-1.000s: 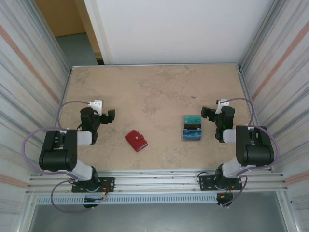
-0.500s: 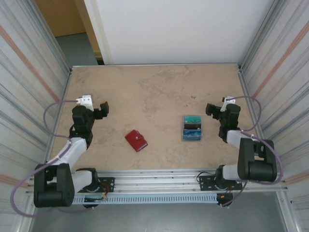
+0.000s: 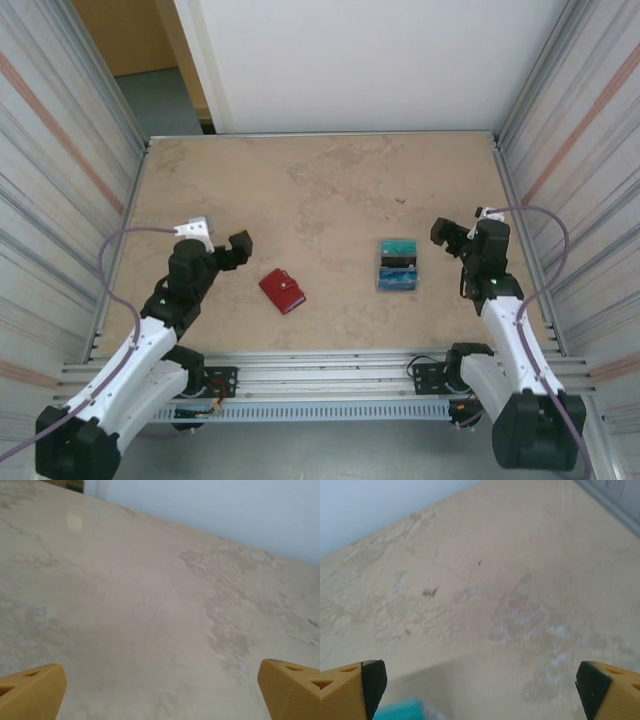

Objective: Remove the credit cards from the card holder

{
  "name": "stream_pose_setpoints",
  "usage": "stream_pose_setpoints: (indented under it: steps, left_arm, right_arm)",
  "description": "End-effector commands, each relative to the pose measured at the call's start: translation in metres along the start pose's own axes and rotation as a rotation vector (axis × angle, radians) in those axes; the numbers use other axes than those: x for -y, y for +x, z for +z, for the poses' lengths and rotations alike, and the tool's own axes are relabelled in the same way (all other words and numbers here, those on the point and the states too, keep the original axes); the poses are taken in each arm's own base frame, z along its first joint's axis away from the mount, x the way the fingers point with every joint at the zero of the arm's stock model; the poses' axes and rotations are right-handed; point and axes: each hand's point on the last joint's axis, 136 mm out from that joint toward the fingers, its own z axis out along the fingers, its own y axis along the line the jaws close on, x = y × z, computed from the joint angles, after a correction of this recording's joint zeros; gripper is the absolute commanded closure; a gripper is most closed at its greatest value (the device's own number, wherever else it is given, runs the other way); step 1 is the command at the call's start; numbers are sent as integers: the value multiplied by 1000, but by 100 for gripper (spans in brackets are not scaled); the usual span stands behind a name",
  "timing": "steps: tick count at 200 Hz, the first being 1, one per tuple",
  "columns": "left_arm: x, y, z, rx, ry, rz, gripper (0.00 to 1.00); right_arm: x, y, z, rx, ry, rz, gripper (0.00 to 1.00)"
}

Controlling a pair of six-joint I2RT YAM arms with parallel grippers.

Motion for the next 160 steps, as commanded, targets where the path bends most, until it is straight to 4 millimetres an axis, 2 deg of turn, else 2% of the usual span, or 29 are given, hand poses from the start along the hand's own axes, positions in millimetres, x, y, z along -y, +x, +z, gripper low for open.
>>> stream_pose_setpoints:
  steps: [1,23,39,73,104,124,160]
  left_arm:
    - [-16,38,-9,-79,-96,-70,1]
    - [-3,66,-13,-127,-59,-104,1]
    - [3,77,-15,-140,-61,-88,1]
    - [18,92,-12,-205,-60,-31,1]
    - [26,107,-3,-278,-60,-35,1]
    - [32,109,2,-299,-53,-36,1]
    - [41,119,7,-350,-40,-51,1]
  right_arm:
    - [0,42,-24,-182,-1,112,1]
    - [-12,64,-35,-260,-84,185,1]
    - [-20,77,-36,-315,-126,222,0]
    - [-34,102,-27,-402,-181,248,10]
    - [-32,121,-21,-467,-142,238,15]
    - [-32,130,-21,-493,-140,240,18]
    - [-28,136,-23,-485,-131,244,16]
